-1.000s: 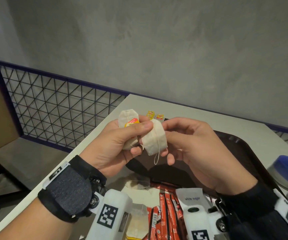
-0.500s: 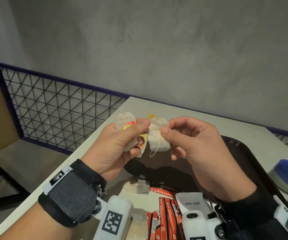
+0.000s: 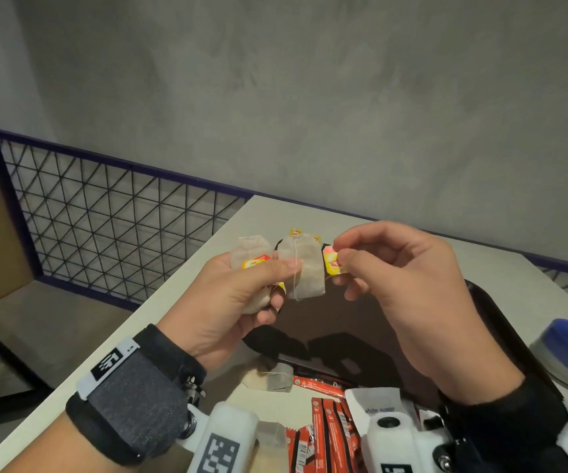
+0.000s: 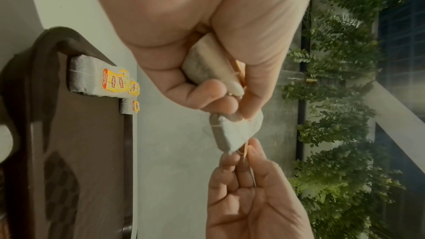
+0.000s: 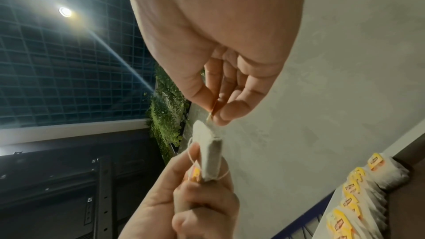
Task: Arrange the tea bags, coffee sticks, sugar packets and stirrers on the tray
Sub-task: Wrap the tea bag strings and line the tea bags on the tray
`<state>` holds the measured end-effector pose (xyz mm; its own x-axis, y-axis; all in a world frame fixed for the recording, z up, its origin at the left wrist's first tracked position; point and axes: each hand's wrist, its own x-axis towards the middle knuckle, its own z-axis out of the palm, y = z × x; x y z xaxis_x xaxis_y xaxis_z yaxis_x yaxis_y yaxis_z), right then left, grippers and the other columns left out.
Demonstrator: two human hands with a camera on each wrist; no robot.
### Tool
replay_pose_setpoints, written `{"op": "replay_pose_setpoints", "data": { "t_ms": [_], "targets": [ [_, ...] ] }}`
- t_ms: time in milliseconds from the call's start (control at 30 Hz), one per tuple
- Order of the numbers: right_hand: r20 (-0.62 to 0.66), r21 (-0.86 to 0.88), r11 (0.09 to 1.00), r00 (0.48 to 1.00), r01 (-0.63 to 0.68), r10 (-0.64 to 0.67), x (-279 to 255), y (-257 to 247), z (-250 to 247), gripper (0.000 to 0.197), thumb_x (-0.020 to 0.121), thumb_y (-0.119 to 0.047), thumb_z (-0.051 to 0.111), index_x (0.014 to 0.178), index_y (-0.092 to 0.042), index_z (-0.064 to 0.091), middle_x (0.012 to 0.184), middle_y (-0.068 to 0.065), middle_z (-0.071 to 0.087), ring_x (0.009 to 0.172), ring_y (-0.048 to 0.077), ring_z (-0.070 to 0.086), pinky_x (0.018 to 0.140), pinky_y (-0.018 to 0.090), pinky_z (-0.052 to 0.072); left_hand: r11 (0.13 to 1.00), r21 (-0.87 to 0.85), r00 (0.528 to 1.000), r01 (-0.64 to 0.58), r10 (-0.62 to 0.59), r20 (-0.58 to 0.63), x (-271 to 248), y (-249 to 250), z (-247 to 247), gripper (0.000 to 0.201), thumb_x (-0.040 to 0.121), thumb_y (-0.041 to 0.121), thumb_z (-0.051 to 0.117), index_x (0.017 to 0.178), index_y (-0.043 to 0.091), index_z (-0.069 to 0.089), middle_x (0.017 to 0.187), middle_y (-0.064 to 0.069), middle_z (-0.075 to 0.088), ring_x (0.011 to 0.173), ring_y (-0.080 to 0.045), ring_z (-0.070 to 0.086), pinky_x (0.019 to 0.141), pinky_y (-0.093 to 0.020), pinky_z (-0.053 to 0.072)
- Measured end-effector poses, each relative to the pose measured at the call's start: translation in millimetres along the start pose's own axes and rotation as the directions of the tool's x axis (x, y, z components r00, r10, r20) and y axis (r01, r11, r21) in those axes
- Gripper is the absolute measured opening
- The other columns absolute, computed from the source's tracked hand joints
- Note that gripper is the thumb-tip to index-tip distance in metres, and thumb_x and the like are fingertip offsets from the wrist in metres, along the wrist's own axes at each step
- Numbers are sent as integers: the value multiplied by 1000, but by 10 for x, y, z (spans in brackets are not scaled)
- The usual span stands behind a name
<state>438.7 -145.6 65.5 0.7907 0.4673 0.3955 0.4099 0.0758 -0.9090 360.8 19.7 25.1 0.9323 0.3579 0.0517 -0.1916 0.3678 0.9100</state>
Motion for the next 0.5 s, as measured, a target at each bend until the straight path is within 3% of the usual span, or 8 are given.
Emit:
{"op": "replay_pose_setpoints", "data": {
  "t_ms": [133, 367, 500],
  "targets": [
    [12, 114, 989, 995, -95, 95, 36, -6, -44, 22, 88, 9, 67, 103, -7, 70, 78, 17, 73, 66, 23, 70, 57, 26, 55, 997, 68, 996, 29, -35, 85, -35, 12, 28, 2, 71, 19, 77, 70, 18, 76, 62, -2, 60, 44, -8, 48, 37, -17, 35],
    [205, 294, 876, 920, -382, 333, 60, -14, -106, 22, 88, 7, 65, 103, -1, 77, 89, 17, 71, 66, 16, 61, 58, 23, 52, 992, 105, 988, 76, -89, 128, -49, -12, 15, 7, 68, 25, 80, 72, 20, 77, 65, -2, 61, 45, -7, 47, 38, -17, 37],
    [219, 390, 798, 888, -460, 404, 104, 7, -117, 37, 76, 2, 70, 112, -1, 75, 92, 18, 69, 65, 15, 60, 56, 21, 50, 991, 120, 986, 64, -81, 144, -51, -6, 15, 7, 71, 24, 79, 75, 19, 77, 67, -2, 61, 46, -8, 46, 38, -17, 36]
  ]
}}
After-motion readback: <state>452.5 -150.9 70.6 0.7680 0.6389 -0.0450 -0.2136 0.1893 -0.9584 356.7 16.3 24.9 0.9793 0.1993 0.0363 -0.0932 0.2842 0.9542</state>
